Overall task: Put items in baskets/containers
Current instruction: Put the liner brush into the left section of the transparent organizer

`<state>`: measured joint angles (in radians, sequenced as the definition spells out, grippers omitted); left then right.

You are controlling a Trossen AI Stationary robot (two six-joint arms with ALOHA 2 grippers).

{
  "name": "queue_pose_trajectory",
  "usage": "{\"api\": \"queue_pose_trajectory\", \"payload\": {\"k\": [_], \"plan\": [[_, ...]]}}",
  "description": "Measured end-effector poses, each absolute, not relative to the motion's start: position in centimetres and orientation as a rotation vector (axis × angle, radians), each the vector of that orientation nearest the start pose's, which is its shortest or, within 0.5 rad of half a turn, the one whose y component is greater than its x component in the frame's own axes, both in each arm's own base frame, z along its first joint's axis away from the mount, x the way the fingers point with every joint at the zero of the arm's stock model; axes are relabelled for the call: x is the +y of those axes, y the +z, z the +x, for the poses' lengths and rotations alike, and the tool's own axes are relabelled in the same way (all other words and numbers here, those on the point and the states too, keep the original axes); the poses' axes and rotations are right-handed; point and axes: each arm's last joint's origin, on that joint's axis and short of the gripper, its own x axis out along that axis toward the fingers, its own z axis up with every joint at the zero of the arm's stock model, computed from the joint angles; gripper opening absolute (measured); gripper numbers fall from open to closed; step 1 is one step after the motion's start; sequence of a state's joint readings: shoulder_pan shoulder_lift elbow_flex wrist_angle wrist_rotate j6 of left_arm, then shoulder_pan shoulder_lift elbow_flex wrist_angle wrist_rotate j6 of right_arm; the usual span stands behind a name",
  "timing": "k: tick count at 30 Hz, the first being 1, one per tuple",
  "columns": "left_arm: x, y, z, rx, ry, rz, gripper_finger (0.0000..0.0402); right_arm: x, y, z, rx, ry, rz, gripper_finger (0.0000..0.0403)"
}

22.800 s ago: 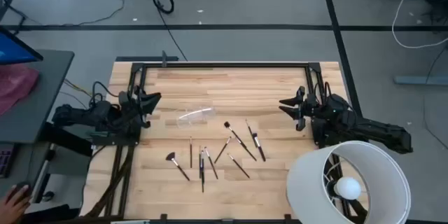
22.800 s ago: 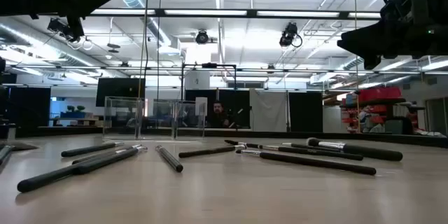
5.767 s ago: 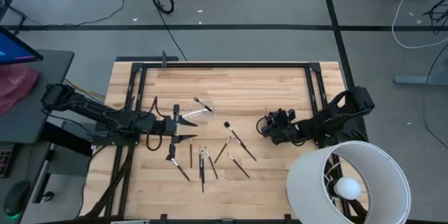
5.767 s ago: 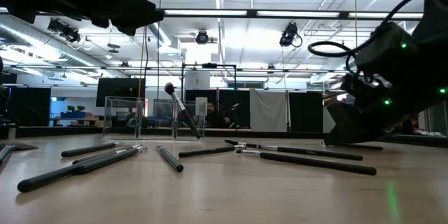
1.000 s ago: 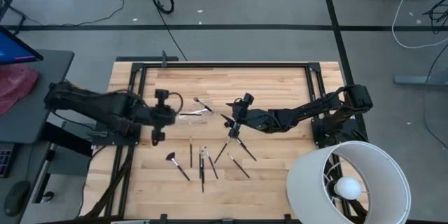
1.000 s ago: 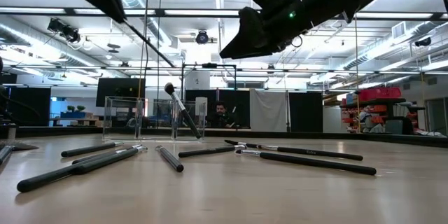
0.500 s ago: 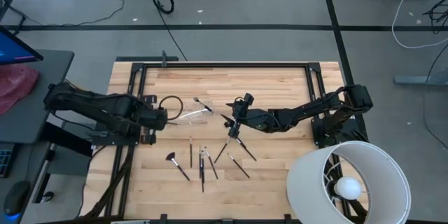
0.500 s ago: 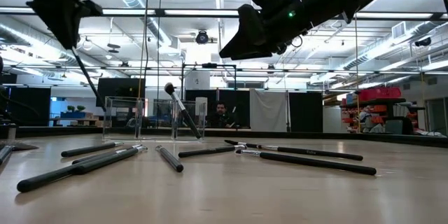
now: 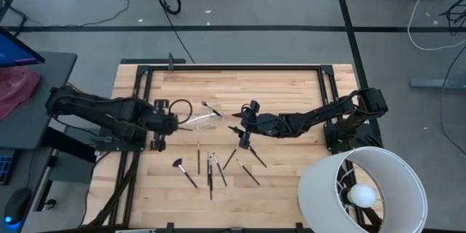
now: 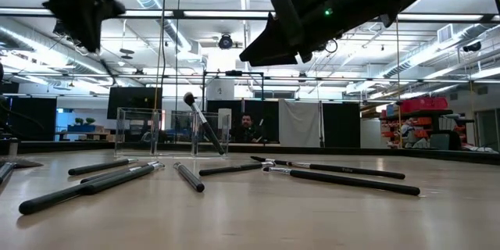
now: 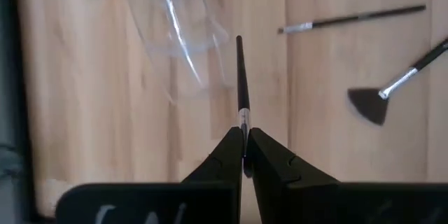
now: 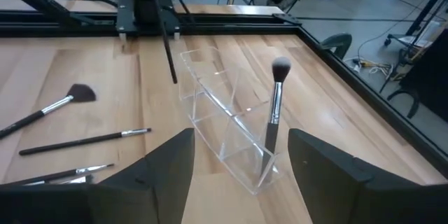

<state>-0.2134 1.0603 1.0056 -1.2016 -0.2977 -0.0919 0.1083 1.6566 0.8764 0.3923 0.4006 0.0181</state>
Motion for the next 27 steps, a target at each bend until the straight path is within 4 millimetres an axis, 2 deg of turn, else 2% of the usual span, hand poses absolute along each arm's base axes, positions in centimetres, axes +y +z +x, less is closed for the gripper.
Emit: {"api": "queue_pose_trajectory", "payload": {"k": [3,5,11,15,21,27], "plan": [[-2.4,30.5,16.8,1.169,0.135,0.292,0.002,2.5,20.1,34.6,0.374,-0.295,-0.08,0.0236],[-1.8,31.0,16.6,1.202,0.151,0.3,0.002,2.5,20.1,34.6,0.373,-0.295,-0.079,0.0236],[0.3,30.9,16.9,1.296,0.231,0.267,0.002,2.5,20.2,34.6,0.367,-0.296,-0.078,0.0236],[1.5,30.2,18.1,1.329,0.246,0.253,0.002,2.5,20.2,34.6,0.365,-0.296,-0.077,0.0236],[2.6,28.4,20.3,1.4,0.174,0.177,0.0021,2.5,20.1,34.6,0.373,-0.296,-0.079,0.0236],[4.0,26.4,22.2,1.492,0.223,0.16,0.0021,2.5,20.0,34.5,0.382,-0.303,-0.042,0.0236]]}}
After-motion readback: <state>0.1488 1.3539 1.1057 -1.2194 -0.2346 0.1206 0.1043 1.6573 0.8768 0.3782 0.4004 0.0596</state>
